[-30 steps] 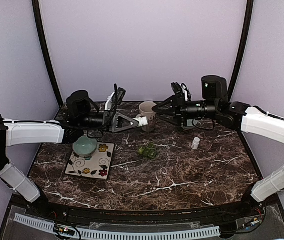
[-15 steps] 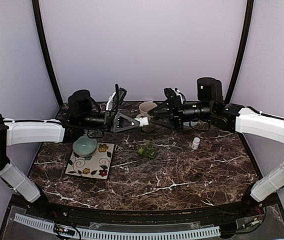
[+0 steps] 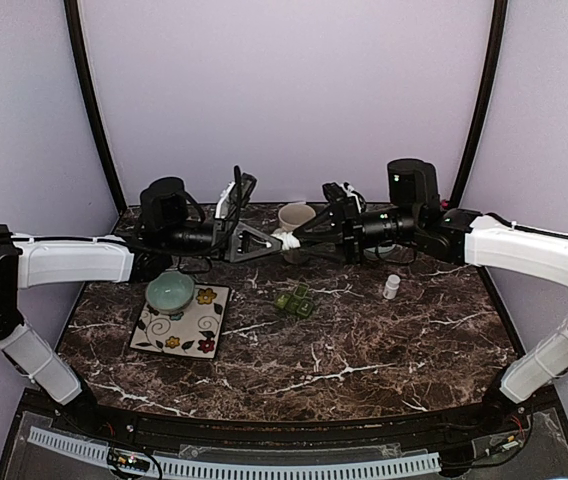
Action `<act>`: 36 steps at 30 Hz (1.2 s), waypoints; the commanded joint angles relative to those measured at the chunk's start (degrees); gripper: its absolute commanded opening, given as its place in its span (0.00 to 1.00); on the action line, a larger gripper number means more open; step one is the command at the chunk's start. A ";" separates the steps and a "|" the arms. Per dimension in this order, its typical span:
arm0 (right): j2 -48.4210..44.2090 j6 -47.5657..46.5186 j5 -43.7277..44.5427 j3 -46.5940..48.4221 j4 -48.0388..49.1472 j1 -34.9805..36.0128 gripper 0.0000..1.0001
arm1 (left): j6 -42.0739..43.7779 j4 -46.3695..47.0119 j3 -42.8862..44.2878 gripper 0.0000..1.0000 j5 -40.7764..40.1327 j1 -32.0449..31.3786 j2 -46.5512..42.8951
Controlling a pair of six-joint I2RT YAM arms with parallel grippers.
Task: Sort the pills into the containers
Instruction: Unscrew the lid of the pill bottle.
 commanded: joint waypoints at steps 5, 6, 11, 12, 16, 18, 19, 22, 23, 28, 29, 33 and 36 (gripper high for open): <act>0.90 -0.51 -1.95 3.06 1.77 -0.03 0.32 | 1.04 -0.35 1.95 0.00 1.33 0.26 0.63; 1.05 -0.55 -2.06 3.46 1.73 0.01 0.30 | 1.08 -0.48 2.05 0.00 1.39 0.20 0.67; 1.68 -0.93 -2.52 4.25 1.28 0.01 0.24 | 1.35 -0.78 2.38 0.00 1.42 0.23 0.91; 1.76 -1.06 -2.57 4.38 1.06 0.02 0.22 | 1.32 -0.80 2.42 0.00 1.52 0.26 1.00; 2.43 -3.12 -2.89 5.42 -1.03 0.02 0.12 | 1.44 -0.90 2.40 0.00 1.68 0.25 1.05; 2.82 -5.19 -3.12 6.31 -2.78 0.08 0.06 | 1.05 -0.50 2.35 0.00 1.72 0.25 1.05; 2.95 -6.70 -3.29 6.74 -3.58 0.10 0.04 | 0.46 0.18 2.34 0.00 1.77 0.23 1.05; 2.96 -12.72 -3.67 7.83 -5.57 0.11 0.00 | -2.95 4.16 1.73 0.00 2.42 0.43 1.24; 2.93 -15.14 -3.46 8.33 -6.69 0.11 0.00 | -5.03 5.87 1.52 0.00 2.65 0.51 1.32; 1.36 -27.09 -3.04 8.57 -9.83 0.12 0.00 | -14.28 15.79 1.17 0.00 4.29 0.80 2.17; 1.03 -29.43 -2.76 8.53 -10.42 0.11 0.00 | -16.10 17.39 1.21 0.00 4.59 0.81 2.46; 0.14 -38.87 -0.89 9.26 -14.29 0.15 0.00 | -23.06 23.52 1.46 0.00 6.11 0.79 3.12; -0.82 -45.58 2.32 9.42 -17.07 0.30 0.00 | -24.53 23.59 1.67 0.00 6.60 0.80 2.64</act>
